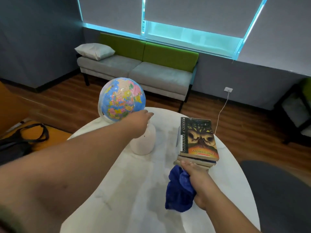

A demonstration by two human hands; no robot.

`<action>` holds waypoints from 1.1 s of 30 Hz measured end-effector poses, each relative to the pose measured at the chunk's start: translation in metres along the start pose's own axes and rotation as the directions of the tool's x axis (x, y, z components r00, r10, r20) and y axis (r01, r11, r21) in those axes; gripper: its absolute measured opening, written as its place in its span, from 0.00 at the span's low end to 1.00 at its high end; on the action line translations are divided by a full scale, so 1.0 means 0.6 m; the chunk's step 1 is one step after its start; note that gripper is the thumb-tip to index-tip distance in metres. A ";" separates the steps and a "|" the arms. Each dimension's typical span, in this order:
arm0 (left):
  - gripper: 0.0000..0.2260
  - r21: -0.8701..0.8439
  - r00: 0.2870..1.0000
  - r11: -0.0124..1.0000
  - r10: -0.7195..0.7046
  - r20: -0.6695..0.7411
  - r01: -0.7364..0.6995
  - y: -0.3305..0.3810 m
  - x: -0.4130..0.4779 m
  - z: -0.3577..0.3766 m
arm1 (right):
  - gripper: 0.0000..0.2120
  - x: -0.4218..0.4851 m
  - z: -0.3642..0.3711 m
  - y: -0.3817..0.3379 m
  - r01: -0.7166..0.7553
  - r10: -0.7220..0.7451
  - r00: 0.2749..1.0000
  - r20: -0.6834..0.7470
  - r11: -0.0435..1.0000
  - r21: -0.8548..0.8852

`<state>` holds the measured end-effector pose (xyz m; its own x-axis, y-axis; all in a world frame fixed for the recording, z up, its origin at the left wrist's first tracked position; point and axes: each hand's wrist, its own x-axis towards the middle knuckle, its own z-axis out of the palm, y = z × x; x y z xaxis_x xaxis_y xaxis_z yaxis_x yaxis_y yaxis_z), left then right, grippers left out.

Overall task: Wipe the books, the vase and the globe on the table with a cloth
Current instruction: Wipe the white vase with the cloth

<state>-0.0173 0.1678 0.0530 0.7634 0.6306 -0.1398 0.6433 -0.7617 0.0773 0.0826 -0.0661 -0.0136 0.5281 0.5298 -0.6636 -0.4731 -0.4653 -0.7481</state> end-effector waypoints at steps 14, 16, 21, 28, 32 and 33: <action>0.18 0.221 0.988 0.972 0.046 0.145 -0.078 0.017 0.001 -0.010 | 0.07 -0.019 -0.034 0.078 -0.021 0.014 0.997 -0.074 0.996 -0.086; 0.19 0.141 0.992 0.989 0.031 0.118 -0.048 0.014 -0.031 -0.004 | 0.09 -0.018 -0.036 0.081 -0.026 0.019 0.997 -0.072 0.994 -0.105; 0.22 -0.158 0.987 0.974 -0.156 0.046 0.162 -0.005 -0.146 0.014 | 0.07 -0.024 -0.035 0.082 -0.058 0.054 0.997 -0.058 0.996 -0.065; 0.21 -0.694 0.858 0.587 -0.506 0.088 0.417 -0.054 -0.329 0.096 | 0.12 -0.035 -0.013 0.083 -0.081 0.081 0.997 0.007 0.997 -0.005; 0.21 -0.821 0.814 0.369 -0.552 0.183 0.435 -0.068 -0.407 0.143 | 0.10 -0.050 0.022 0.071 0.092 -0.090 0.994 0.062 0.995 -0.037; 0.21 -0.836 0.812 0.339 -0.550 0.197 0.433 -0.068 -0.420 0.150 | 0.11 -0.052 0.034 0.068 0.155 -0.150 0.987 0.055 0.984 -0.091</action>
<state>-0.2413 0.0267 -0.0036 0.2547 0.9011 -0.3509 0.5963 0.1393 0.7906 0.0324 -0.0871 -0.0236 0.5535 0.6320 -0.5424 -0.3196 -0.4402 -0.8391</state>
